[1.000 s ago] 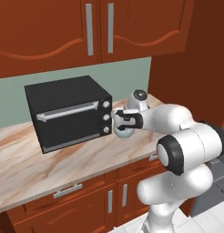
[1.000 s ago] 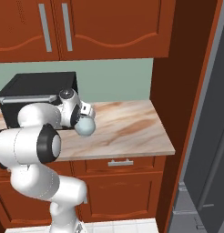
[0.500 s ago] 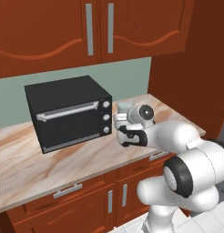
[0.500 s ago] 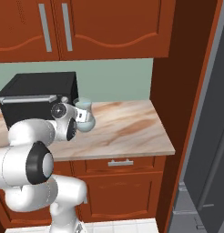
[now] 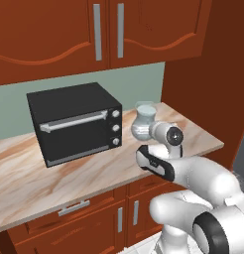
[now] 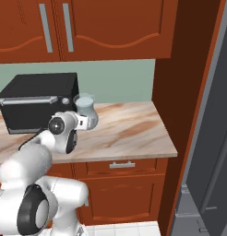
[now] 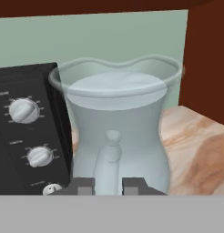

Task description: Move the condiment bottle and walnut from the second highest shelf to the top shelf to make space. Then, place the pitcher from the counter on the cleared second highest shelf.

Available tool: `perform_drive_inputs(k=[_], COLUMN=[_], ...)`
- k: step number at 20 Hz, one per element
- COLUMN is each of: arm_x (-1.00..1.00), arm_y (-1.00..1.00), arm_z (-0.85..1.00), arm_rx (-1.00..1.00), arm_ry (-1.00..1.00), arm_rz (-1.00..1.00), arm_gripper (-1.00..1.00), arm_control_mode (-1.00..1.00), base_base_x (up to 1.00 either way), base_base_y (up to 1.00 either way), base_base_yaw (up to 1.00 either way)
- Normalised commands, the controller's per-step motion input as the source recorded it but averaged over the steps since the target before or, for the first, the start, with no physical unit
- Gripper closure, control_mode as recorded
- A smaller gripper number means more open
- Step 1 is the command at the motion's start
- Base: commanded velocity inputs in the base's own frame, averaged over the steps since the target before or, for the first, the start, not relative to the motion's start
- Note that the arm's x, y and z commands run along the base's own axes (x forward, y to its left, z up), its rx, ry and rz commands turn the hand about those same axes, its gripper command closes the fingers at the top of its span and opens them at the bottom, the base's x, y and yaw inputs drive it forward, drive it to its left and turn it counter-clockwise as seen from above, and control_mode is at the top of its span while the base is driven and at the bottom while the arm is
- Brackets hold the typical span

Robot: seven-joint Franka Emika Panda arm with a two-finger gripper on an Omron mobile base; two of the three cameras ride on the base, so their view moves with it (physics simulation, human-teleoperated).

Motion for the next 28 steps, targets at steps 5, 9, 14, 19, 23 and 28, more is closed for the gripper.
perform_drive_inputs(k=[5,9,14,19,23,28], arm_x=[-0.65,-0.82,-0.88,-1.0,-0.83,-0.47], arm_y=[-0.41,-0.29,-0.02,0.0,0.0,0.0], arm_z=[1.0,0.93,0.36,0.0,0.0,0.14], arm_rx=[0.0,0.0,0.0,-0.05,-0.01,0.0], arm_ry=[0.14,0.27,0.17,-0.01,-0.15,-0.24], arm_rz=[0.0,0.0,0.0,0.0,0.0,0.0], arm_gripper=[1.0,1.0,1.0,1.0,1.0,1.0], arm_control_mode=[-1.0,-1.0,-1.0,-1.0,-1.0,-1.0], base_base_x=[0.0,0.0,0.0,0.0,0.0,0.0], base_base_y=[0.0,0.0,0.0,0.0,0.0,0.0], base_base_yaw=[0.0,0.0,0.0,0.0,0.0,0.0])
